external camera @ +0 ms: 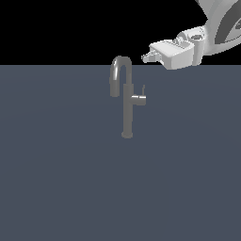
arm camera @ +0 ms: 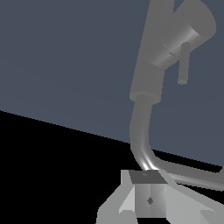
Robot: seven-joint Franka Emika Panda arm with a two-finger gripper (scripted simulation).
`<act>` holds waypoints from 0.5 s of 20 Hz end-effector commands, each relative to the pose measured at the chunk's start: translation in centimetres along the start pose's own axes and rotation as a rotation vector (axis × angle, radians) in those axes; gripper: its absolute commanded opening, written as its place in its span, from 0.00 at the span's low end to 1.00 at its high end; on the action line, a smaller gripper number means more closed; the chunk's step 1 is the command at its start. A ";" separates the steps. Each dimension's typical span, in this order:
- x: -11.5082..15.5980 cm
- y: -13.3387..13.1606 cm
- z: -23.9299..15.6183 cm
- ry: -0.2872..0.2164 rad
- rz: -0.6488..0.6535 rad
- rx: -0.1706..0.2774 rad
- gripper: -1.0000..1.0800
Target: Turn on the faucet by rotating a designated handle.
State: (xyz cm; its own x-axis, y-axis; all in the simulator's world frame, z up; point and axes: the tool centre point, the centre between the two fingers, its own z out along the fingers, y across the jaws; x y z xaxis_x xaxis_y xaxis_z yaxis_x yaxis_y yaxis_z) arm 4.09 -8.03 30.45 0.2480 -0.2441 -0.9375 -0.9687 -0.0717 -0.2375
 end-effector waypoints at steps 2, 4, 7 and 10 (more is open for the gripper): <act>2.8 -0.2 0.1 -0.064 0.082 0.084 0.00; 4.2 -0.2 0.2 -0.097 0.124 0.127 0.00; 6.0 -0.1 0.5 -0.139 0.177 0.182 0.00; 7.5 0.0 0.8 -0.173 0.221 0.227 0.00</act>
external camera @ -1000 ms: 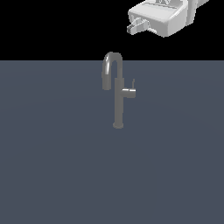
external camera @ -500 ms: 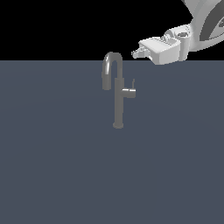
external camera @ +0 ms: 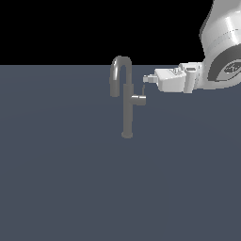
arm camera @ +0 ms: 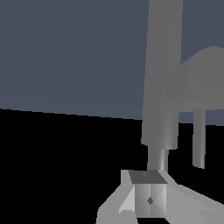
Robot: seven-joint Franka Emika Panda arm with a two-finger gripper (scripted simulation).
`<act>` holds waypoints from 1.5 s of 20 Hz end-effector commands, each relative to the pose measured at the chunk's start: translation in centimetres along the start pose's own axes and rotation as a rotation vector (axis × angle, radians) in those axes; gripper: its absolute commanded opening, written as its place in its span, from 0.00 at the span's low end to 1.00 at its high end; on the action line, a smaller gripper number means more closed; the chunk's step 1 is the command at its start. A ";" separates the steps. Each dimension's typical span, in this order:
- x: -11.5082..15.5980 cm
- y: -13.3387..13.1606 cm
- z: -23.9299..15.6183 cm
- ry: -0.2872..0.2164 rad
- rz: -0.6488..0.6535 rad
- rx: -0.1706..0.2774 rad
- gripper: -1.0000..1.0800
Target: Turn on the faucet by rotating a designated handle.
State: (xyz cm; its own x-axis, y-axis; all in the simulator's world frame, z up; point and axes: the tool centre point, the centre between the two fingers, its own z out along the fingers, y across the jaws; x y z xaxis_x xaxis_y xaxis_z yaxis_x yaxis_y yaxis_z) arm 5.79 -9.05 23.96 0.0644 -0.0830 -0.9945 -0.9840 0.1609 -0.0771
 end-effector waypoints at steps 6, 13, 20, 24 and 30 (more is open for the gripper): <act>2.6 -0.2 0.3 -0.062 0.078 0.081 0.00; 3.0 -0.2 0.4 -0.072 0.088 0.092 0.00; 2.8 -0.2 0.4 -0.068 0.083 0.087 0.00; 2.2 0.8 0.5 -0.068 0.083 0.087 0.00; 1.7 1.5 0.5 -0.068 0.083 0.087 0.00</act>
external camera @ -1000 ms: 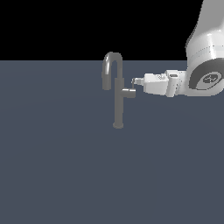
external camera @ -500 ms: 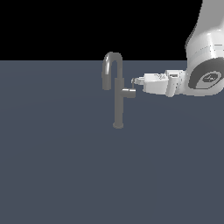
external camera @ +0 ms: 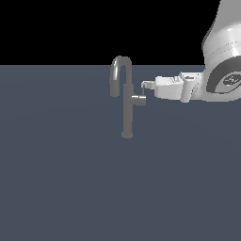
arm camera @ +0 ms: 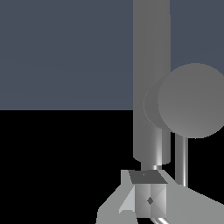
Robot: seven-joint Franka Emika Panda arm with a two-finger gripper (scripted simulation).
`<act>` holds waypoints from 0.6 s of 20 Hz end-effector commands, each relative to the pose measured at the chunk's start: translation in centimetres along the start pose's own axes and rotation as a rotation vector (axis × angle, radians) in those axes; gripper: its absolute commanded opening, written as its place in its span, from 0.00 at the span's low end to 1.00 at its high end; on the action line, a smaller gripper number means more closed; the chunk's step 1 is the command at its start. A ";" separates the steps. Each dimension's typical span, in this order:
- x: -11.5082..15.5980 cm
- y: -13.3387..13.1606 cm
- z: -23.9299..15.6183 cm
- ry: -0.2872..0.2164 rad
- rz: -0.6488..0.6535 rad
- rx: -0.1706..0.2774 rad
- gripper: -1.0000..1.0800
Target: Turn on the faucet by rotating a designated handle.
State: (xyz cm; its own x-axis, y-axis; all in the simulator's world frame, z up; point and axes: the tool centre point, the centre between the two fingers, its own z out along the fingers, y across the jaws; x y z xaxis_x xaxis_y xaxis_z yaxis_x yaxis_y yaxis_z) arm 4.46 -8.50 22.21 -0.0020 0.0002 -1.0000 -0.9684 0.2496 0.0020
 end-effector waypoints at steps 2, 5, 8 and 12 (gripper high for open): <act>0.0 0.6 0.0 0.000 0.001 0.000 0.00; -0.1 1.5 0.0 0.000 0.001 0.000 0.00; -0.2 2.4 0.0 0.000 0.001 0.000 0.00; -0.7 2.2 0.0 0.002 -0.014 0.006 0.00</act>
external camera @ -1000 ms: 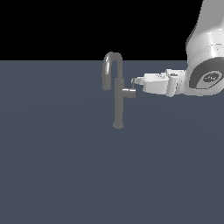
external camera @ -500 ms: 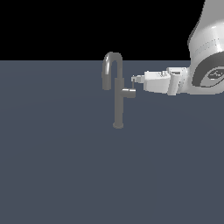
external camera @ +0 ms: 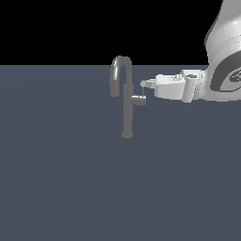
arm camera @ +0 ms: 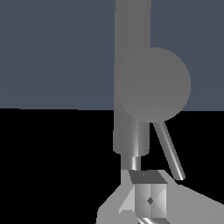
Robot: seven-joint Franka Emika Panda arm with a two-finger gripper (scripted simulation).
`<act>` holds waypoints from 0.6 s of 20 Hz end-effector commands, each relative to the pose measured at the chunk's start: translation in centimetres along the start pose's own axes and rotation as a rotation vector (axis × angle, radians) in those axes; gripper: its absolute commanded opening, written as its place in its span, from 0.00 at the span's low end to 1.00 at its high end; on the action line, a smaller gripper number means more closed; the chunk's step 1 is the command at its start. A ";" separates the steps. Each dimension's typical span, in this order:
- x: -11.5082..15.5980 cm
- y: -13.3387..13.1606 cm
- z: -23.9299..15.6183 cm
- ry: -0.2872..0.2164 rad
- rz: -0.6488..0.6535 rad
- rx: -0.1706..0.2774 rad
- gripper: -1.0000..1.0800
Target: Turn on the faucet by rotating a designated handle.
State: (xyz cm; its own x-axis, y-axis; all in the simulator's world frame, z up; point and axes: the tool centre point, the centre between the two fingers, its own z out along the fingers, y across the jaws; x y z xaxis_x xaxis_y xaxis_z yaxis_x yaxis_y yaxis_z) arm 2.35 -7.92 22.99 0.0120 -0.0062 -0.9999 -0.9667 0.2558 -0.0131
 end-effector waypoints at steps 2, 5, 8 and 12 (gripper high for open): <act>0.4 0.8 0.0 -0.001 0.004 -0.001 0.00; 0.9 1.9 0.0 -0.002 0.009 -0.003 0.00; 1.4 3.1 0.0 -0.003 0.013 -0.006 0.00; 1.0 3.0 0.0 -0.003 -0.004 -0.003 0.00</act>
State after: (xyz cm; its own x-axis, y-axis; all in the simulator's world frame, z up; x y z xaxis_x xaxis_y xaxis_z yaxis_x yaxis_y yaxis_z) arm -0.21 -7.33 22.59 0.0259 -0.0064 -0.9996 -0.9670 0.2535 -0.0267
